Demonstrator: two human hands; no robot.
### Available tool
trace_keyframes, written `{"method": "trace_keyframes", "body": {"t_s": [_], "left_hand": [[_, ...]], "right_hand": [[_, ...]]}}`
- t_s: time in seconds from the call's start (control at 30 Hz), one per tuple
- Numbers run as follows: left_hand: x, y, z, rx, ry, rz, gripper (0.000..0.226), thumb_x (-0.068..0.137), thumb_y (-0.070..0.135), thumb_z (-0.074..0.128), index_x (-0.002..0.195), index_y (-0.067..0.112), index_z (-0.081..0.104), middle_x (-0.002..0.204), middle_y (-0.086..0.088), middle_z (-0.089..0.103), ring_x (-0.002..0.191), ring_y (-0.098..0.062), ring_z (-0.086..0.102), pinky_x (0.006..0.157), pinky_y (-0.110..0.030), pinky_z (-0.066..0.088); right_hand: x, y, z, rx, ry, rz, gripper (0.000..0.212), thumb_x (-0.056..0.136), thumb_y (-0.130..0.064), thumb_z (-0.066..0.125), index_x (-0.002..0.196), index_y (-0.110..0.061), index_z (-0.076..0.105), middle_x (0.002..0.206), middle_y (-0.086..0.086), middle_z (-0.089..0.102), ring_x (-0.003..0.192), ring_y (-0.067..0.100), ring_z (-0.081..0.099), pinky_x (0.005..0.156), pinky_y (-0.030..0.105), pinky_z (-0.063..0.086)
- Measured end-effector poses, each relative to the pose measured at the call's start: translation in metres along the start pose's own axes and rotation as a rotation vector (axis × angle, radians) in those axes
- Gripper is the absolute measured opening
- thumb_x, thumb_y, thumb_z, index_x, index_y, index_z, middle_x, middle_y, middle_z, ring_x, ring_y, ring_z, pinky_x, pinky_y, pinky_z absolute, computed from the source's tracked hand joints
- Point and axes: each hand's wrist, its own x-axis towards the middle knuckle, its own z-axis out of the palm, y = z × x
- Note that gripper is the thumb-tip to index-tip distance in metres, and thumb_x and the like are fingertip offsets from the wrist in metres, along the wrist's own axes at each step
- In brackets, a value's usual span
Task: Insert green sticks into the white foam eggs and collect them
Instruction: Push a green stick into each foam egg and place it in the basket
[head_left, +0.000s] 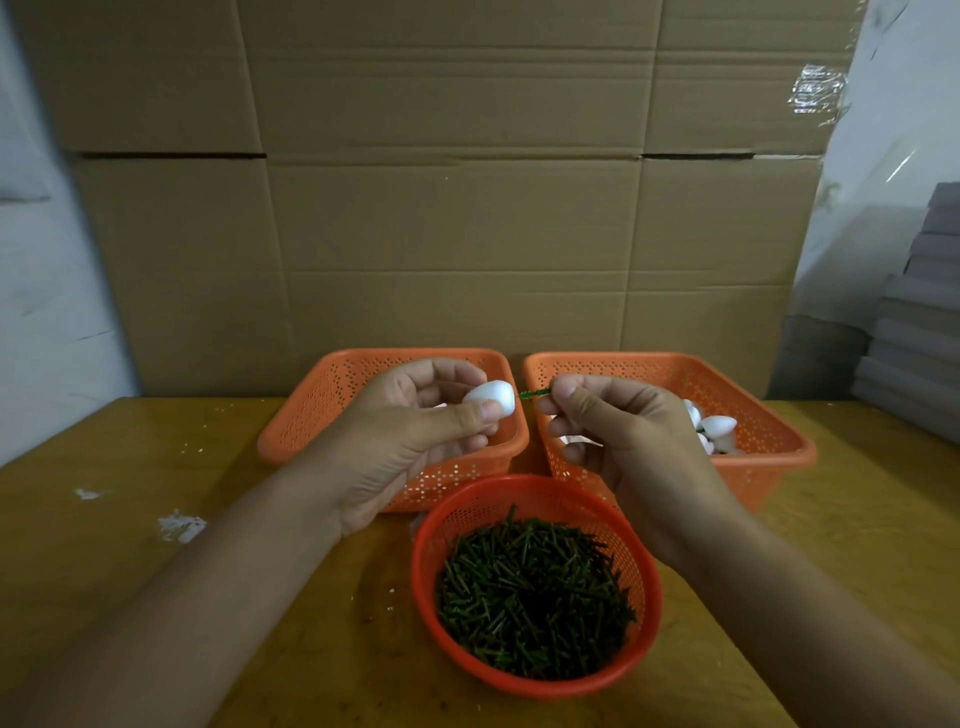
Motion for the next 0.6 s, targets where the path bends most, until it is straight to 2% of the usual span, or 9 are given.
{"method": "trace_keyframes", "body": {"t_s": [0.23,0.37,0.6], "left_hand": [[-0.001,-0.002,0.005,0.009,0.005,0.001,0.042,0.061,0.017,0.086,0.100,0.014,0.069,0.098,-0.005,0.075,0.089,-0.018,0.073,0.073,-0.024,0.059],[-0.002,-0.003,0.008,0.031,0.022,0.016,0.039,0.062,0.018,0.085,0.098,0.014,0.070,0.099,-0.005,0.075,0.088,-0.019,0.074,0.073,-0.025,0.058],[-0.003,-0.005,0.012,0.075,0.054,0.051,0.037,0.062,0.021,0.087,0.095,0.015,0.071,0.104,-0.010,0.074,0.088,-0.022,0.074,0.076,-0.027,0.059]], "right_hand": [[-0.004,0.000,0.003,-0.030,-0.038,-0.019,0.009,0.089,-0.016,0.067,0.083,-0.016,0.075,0.081,0.005,0.076,0.068,0.005,0.065,0.055,0.018,0.050],[-0.005,0.000,0.005,-0.053,-0.056,-0.040,0.018,0.089,-0.016,0.068,0.075,-0.019,0.078,0.079,0.005,0.075,0.067,0.005,0.063,0.054,0.017,0.049],[-0.006,0.000,0.006,-0.065,-0.060,-0.066,0.013,0.086,-0.016,0.069,0.075,-0.017,0.077,0.076,0.005,0.073,0.064,0.005,0.059,0.051,0.018,0.046]]}}
